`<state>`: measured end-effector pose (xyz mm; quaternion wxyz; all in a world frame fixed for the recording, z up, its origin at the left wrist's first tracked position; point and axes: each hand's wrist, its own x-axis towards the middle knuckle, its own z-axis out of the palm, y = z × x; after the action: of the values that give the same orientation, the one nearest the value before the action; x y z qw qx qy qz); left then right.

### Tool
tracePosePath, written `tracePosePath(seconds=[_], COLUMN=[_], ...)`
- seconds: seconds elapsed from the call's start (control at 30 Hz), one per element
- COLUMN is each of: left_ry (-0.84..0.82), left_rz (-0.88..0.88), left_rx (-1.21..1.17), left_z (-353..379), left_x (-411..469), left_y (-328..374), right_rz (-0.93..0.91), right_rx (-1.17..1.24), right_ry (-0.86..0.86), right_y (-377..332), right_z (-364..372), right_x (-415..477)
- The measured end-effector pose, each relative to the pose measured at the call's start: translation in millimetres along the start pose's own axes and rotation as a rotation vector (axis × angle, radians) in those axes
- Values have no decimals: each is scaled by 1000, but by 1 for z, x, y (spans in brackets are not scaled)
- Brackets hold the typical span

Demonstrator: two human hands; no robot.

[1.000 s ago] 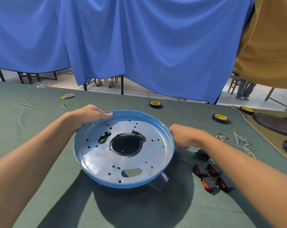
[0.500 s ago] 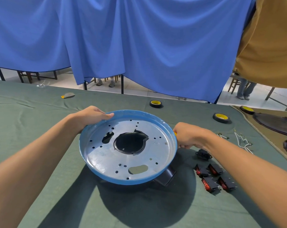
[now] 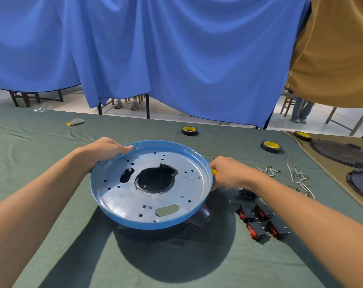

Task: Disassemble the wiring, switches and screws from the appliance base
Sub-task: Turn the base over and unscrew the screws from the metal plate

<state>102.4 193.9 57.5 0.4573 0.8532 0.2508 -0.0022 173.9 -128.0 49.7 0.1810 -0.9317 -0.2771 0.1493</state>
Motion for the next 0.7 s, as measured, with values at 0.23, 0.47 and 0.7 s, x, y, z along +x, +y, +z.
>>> tracePosePath(seconds=[0.23,0.47,0.7], left_ry=[26,55,79], left_rz=[-2,-6,-16], left_rx=[-24,-30,-32], left_z=[6,12,13], left_x=[-1,1,5], left_y=[-1,4,6], right_rz=[25,27,72], right_rx=[-68,18,-87], right_ry=[128,241,167], right_y=[13,34,39], right_z=[-6,1,-7], right_x=[3,4,9])
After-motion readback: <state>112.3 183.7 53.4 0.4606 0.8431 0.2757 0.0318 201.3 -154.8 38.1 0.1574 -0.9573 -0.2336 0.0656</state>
